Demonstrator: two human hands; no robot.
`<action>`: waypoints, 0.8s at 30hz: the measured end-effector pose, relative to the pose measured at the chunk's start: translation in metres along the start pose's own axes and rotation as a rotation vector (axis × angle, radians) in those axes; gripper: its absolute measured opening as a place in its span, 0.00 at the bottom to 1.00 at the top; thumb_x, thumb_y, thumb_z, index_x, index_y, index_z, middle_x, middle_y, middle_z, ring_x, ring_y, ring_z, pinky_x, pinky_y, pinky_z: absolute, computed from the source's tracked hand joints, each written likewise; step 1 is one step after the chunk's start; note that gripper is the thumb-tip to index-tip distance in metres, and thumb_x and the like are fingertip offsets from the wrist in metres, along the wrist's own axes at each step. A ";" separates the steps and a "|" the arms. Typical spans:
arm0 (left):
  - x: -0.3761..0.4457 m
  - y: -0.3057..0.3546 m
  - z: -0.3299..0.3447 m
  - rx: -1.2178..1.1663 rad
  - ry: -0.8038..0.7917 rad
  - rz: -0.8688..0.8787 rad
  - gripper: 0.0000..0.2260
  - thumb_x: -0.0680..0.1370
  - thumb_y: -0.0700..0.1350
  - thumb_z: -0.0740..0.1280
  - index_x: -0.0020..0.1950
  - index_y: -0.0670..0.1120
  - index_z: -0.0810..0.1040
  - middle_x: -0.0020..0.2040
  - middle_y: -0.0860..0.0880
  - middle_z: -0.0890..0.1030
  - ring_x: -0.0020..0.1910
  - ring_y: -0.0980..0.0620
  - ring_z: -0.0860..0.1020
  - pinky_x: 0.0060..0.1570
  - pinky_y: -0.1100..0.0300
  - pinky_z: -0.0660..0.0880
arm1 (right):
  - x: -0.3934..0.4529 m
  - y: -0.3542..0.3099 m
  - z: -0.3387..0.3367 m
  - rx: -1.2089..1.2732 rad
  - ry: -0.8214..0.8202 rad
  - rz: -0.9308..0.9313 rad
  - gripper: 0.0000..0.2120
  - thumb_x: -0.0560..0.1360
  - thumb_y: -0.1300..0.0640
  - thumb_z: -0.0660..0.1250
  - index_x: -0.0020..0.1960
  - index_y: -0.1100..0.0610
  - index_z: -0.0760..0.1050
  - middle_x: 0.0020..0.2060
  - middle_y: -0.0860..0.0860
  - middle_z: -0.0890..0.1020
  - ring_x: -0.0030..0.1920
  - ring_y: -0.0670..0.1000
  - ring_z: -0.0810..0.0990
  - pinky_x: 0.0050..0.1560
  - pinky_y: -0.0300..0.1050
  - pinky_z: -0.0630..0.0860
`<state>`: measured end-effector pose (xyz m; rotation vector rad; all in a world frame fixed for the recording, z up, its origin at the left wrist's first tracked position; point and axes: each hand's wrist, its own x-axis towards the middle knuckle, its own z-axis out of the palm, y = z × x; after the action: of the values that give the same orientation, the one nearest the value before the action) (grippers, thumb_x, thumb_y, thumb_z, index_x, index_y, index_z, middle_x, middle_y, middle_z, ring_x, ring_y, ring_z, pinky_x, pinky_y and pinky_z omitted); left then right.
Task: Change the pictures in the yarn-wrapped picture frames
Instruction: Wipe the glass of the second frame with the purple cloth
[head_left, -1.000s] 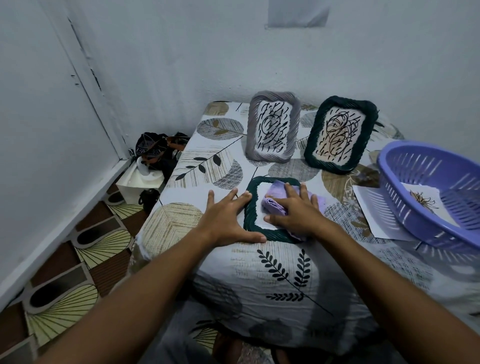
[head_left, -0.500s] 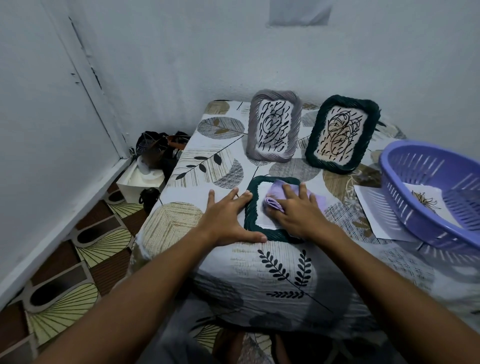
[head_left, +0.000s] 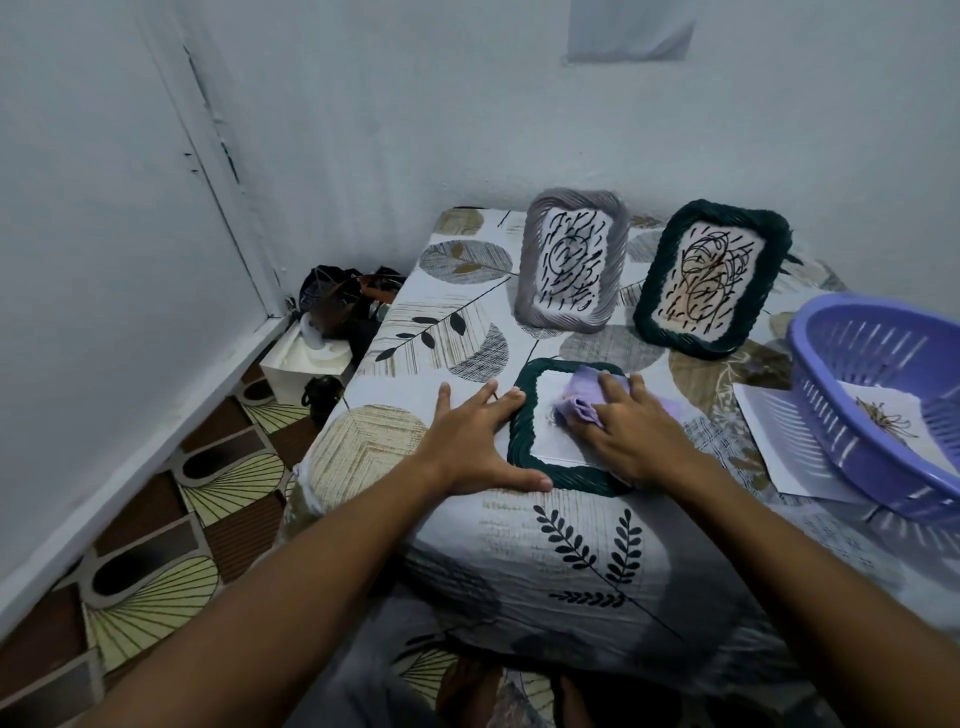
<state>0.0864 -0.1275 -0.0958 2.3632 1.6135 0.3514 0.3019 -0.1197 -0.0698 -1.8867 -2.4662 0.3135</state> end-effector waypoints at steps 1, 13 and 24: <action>0.000 0.000 0.000 -0.004 0.000 -0.002 0.52 0.61 0.76 0.66 0.78 0.51 0.56 0.78 0.52 0.59 0.77 0.56 0.50 0.72 0.37 0.37 | 0.001 0.003 -0.003 0.013 0.017 0.022 0.31 0.76 0.33 0.42 0.73 0.45 0.65 0.78 0.55 0.49 0.77 0.63 0.44 0.74 0.59 0.48; 0.001 -0.002 0.002 -0.005 0.008 0.008 0.53 0.59 0.77 0.64 0.78 0.51 0.57 0.78 0.52 0.59 0.77 0.56 0.50 0.72 0.38 0.36 | 0.014 0.004 0.002 -0.039 0.030 0.046 0.30 0.77 0.33 0.41 0.74 0.42 0.62 0.78 0.57 0.46 0.76 0.65 0.42 0.75 0.60 0.42; 0.003 -0.003 0.003 -0.006 0.005 0.014 0.53 0.59 0.78 0.63 0.78 0.52 0.57 0.78 0.53 0.59 0.77 0.56 0.50 0.72 0.37 0.36 | 0.042 -0.003 0.004 -0.094 0.069 0.035 0.28 0.79 0.35 0.41 0.74 0.42 0.60 0.78 0.57 0.46 0.76 0.65 0.40 0.75 0.62 0.41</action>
<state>0.0853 -0.1241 -0.0993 2.3715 1.5964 0.3645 0.2871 -0.0809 -0.0776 -1.9423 -2.4464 0.1324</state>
